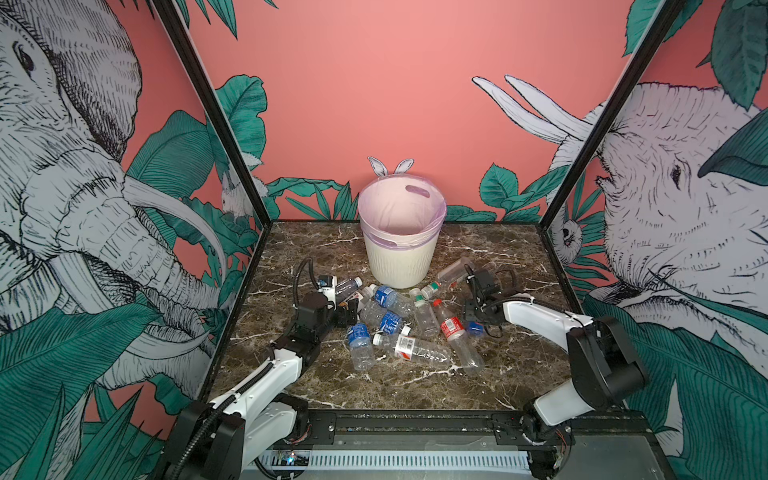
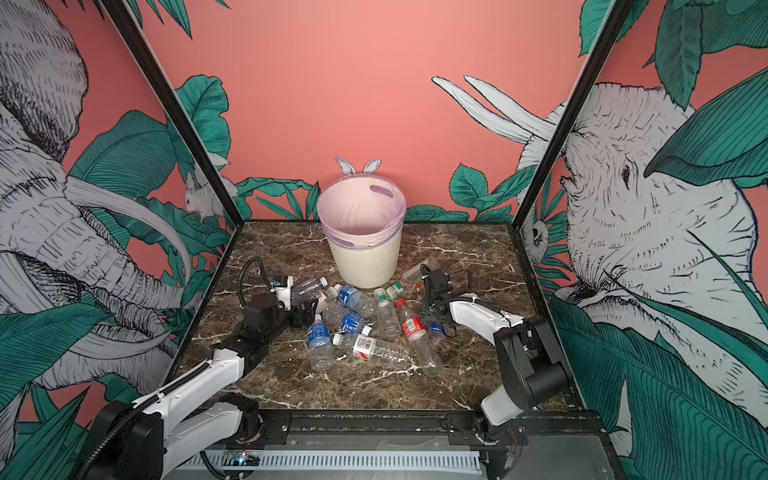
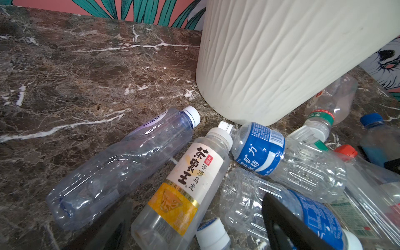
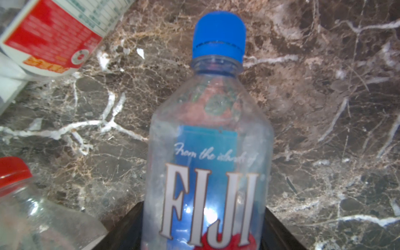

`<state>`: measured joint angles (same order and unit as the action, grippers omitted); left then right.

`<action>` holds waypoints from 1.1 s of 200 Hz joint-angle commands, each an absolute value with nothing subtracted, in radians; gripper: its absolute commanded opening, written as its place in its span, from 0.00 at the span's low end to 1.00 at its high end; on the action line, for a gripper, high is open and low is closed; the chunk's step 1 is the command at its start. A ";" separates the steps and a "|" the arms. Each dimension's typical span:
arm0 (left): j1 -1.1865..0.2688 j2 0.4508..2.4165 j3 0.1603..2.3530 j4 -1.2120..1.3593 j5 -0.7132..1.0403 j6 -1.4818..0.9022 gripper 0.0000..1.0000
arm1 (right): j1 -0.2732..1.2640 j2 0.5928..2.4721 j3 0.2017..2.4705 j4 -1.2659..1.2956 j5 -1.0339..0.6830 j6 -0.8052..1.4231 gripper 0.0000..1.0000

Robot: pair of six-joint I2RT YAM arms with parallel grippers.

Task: Throw the plastic bottles in the bin
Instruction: 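Close the right gripper on the FIJI bottle and lift it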

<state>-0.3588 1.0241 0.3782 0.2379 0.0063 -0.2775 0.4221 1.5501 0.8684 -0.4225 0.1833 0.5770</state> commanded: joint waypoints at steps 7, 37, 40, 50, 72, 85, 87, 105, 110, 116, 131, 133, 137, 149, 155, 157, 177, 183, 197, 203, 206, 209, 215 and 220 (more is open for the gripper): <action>-0.364 1.023 0.410 0.255 0.006 -0.282 0.93 | 0.426 1.581 0.854 -0.419 0.192 0.589 0.76; -0.365 1.024 0.410 0.254 0.008 -0.282 0.93 | 0.426 1.581 0.845 -0.410 0.193 0.591 0.75; -0.366 1.025 0.409 0.254 0.007 -0.282 0.93 | 0.426 1.580 0.844 -0.410 0.193 0.591 0.75; -0.364 1.027 0.411 0.254 0.006 -0.281 0.93 | 0.426 1.579 0.844 -0.410 0.193 0.591 0.71; -0.365 1.029 0.411 0.253 0.003 -0.279 0.93 | 0.426 1.560 0.841 -0.414 0.199 0.585 0.62; -0.365 1.033 0.411 0.255 0.004 -0.279 0.93 | 0.425 1.537 0.838 -0.418 0.210 0.578 0.57; -0.365 1.034 0.411 0.255 0.004 -0.279 0.93 | 0.426 1.533 0.838 -0.419 0.211 0.577 0.57; -0.366 1.037 0.412 0.257 0.005 -0.279 0.93 | 0.426 1.489 0.829 -0.420 0.231 0.563 0.52; -0.366 1.039 0.411 0.256 0.005 -0.279 0.93 | 0.426 1.476 0.827 -0.420 0.238 0.555 0.52; -0.367 1.040 0.412 0.259 0.005 -0.279 0.93 | 0.427 1.462 0.826 -0.423 0.249 0.546 0.52; -0.365 1.044 0.413 0.260 0.006 -0.279 0.93 | 0.428 1.408 0.815 -0.420 0.271 0.521 0.52; -0.366 1.043 0.411 0.261 0.005 -0.278 0.93 | 0.427 1.404 0.812 -0.419 0.271 0.518 0.52; -0.367 1.044 0.412 0.261 0.005 -0.279 0.93 | 0.428 1.387 0.805 -0.410 0.273 0.512 0.52; -0.367 1.045 0.412 0.260 0.004 -0.275 0.93 | 0.429 1.332 0.780 -0.379 0.270 0.488 0.51; -0.368 1.045 0.412 0.260 0.003 -0.275 0.93 | 0.430 1.304 0.769 -0.365 0.263 0.476 0.51; -0.367 1.046 0.413 0.260 0.002 -0.274 0.93 | 0.432 1.289 0.765 -0.360 0.263 0.467 0.51; -0.370 1.043 0.411 0.261 0.003 -0.269 0.93 | 0.454 1.205 0.744 -0.323 0.253 0.407 0.53; -0.371 1.045 0.411 0.261 0.004 -0.267 0.93 | 0.465 1.187 0.744 -0.321 0.257 0.385 0.54; -0.373 1.047 0.411 0.267 0.019 -0.259 0.92 | 0.497 1.143 0.744 -0.322 0.275 0.352 0.54; -0.373 1.048 0.410 0.270 0.024 -0.256 0.92 | 0.511 1.125 0.742 -0.318 0.283 0.341 0.54; -0.374 1.051 0.411 0.272 0.026 -0.256 0.92 | 0.515 1.115 0.741 -0.316 0.284 0.339 0.54; -0.374 1.052 0.410 0.273 0.028 -0.255 0.92 | 0.525 1.102 0.737 -0.309 0.288 0.332 0.54; -0.376 1.055 0.409 0.276 0.030 -0.253 0.92 | 0.542 1.078 0.730 -0.297 0.295 0.325 0.54; -0.377 1.057 0.410 0.279 0.032 -0.253 0.91 | 0.555 1.058 0.722 -0.283 0.300 0.319 0.54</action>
<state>-0.3683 1.0508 0.3908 0.2447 0.0120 -0.2680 0.4995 1.1397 0.7418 -0.3515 0.2546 0.3950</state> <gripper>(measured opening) 0.916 0.558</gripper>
